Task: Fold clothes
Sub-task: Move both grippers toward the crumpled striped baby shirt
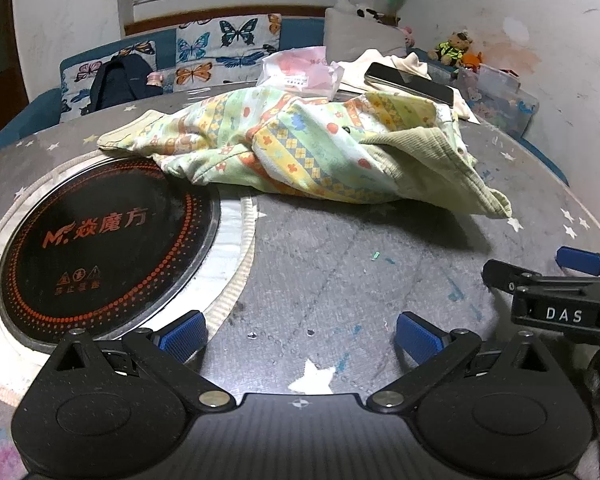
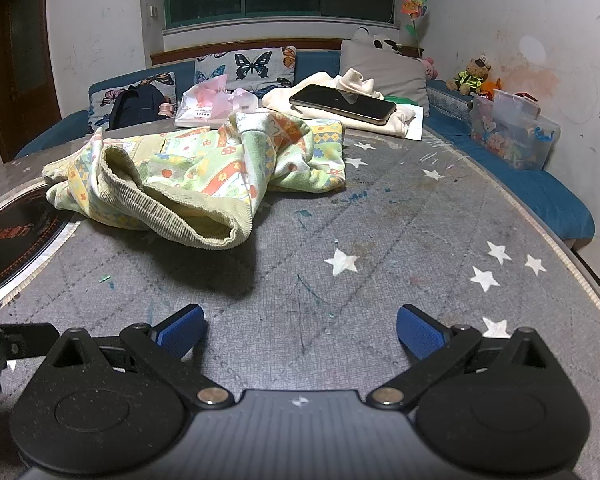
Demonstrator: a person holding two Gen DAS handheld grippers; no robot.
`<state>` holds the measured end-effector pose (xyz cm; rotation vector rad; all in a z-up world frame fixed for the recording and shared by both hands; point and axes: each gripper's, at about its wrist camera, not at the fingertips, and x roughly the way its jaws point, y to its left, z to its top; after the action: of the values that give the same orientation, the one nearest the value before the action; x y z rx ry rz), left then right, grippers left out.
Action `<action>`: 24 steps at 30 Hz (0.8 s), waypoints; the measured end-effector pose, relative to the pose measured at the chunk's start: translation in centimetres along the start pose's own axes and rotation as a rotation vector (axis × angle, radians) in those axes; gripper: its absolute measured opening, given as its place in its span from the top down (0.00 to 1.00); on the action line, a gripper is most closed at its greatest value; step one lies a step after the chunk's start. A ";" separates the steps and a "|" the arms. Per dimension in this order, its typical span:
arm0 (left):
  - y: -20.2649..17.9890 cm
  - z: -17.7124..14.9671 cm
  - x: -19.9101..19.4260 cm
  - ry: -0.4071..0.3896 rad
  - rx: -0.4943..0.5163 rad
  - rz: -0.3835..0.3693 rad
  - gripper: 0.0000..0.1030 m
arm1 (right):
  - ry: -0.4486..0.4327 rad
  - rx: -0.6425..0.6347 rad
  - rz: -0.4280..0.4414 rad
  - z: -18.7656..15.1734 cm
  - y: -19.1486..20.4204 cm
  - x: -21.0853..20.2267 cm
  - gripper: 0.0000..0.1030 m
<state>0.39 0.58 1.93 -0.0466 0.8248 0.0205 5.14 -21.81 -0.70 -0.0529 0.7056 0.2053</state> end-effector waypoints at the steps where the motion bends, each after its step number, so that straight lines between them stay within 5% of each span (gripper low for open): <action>1: -0.1 0.1 -0.1 -0.006 0.008 0.008 0.00 | -0.001 0.000 0.000 0.0 0.0 0.0 0.00; 24: -1.0 1.0 -0.5 0.005 0.070 0.052 0.00 | 0.026 0.019 0.069 -0.3 0.3 -1.5 0.00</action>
<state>0.80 -0.42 3.05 0.0407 0.8312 0.0400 3.82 -21.78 0.04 -0.0129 0.7356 0.2648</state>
